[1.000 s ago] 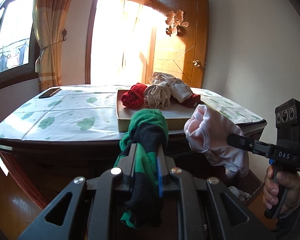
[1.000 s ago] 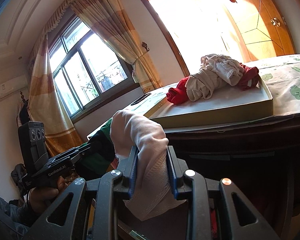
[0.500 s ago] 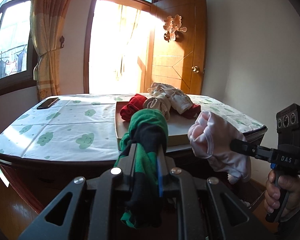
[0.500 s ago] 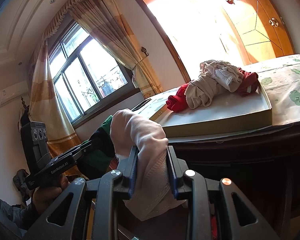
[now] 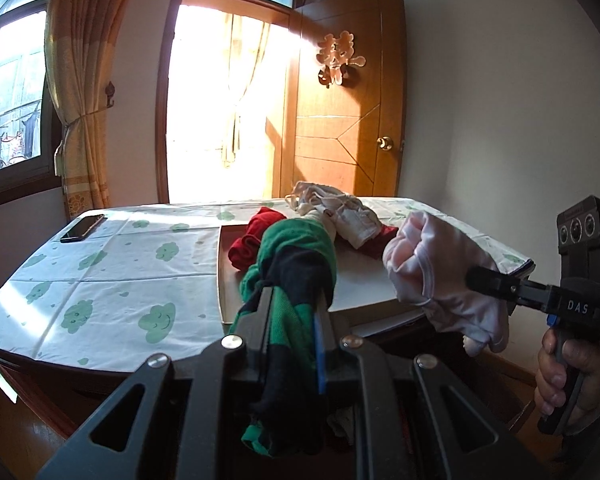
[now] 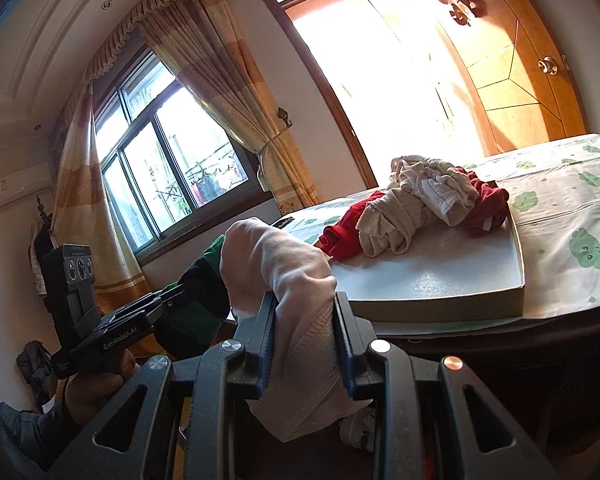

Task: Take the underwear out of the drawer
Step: 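Carry both garments over the beige tray with both tools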

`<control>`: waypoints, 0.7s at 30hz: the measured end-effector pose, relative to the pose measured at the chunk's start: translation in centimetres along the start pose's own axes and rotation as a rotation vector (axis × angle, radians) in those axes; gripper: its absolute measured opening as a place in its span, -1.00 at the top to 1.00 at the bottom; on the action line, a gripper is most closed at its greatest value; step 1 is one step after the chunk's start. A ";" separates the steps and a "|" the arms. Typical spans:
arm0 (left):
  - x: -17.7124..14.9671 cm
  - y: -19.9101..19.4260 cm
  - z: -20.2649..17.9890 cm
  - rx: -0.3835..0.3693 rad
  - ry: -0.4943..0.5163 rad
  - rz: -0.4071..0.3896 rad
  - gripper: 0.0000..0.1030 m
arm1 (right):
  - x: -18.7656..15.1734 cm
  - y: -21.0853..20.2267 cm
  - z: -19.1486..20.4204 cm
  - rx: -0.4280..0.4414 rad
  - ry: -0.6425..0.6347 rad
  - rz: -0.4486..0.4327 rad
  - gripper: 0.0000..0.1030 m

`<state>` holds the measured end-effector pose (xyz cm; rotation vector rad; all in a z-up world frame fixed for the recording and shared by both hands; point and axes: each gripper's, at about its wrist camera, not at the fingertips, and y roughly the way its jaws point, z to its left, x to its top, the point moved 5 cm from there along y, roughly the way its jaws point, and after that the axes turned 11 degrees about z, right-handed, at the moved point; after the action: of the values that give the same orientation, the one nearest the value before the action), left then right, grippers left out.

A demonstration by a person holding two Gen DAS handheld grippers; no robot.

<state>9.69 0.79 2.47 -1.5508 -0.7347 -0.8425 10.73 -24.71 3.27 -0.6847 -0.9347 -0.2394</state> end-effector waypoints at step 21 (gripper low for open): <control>6.0 6.1 1.1 -0.010 0.001 0.077 0.73 | 7.2 0.3 -4.1 -0.116 -0.026 -0.008 0.43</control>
<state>18.15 1.03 4.14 -1.5774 -0.6669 -0.7901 17.73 -26.40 7.30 -0.7930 -0.9541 -0.2942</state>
